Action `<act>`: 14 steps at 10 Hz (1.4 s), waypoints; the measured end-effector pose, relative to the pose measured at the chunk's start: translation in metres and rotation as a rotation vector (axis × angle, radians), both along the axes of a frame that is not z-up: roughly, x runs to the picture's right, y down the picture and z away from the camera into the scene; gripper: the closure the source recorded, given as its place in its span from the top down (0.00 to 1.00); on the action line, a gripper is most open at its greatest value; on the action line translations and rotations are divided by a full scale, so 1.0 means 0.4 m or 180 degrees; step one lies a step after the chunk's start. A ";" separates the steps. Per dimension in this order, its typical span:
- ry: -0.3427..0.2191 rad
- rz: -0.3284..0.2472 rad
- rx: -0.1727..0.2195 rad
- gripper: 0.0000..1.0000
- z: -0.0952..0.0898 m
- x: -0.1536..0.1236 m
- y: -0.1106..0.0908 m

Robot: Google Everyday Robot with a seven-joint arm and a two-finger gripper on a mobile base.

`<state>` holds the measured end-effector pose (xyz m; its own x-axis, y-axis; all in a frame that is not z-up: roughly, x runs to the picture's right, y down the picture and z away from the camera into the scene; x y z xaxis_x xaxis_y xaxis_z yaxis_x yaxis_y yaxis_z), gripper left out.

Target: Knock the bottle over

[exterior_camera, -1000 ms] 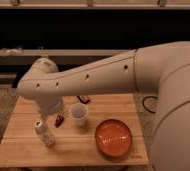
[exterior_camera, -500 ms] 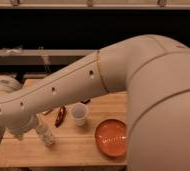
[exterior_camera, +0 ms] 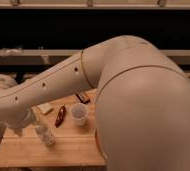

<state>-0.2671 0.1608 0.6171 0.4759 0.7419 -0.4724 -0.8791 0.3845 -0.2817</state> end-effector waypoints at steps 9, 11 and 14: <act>0.0130 0.0063 -0.0188 0.65 0.104 0.118 -0.009; 0.0144 0.0047 -0.0230 0.65 0.127 0.137 -0.020; 0.0194 0.0072 -0.0158 0.65 0.154 0.174 -0.078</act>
<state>-0.1974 0.1297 0.6789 0.4283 0.7272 -0.5364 -0.9036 0.3511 -0.2454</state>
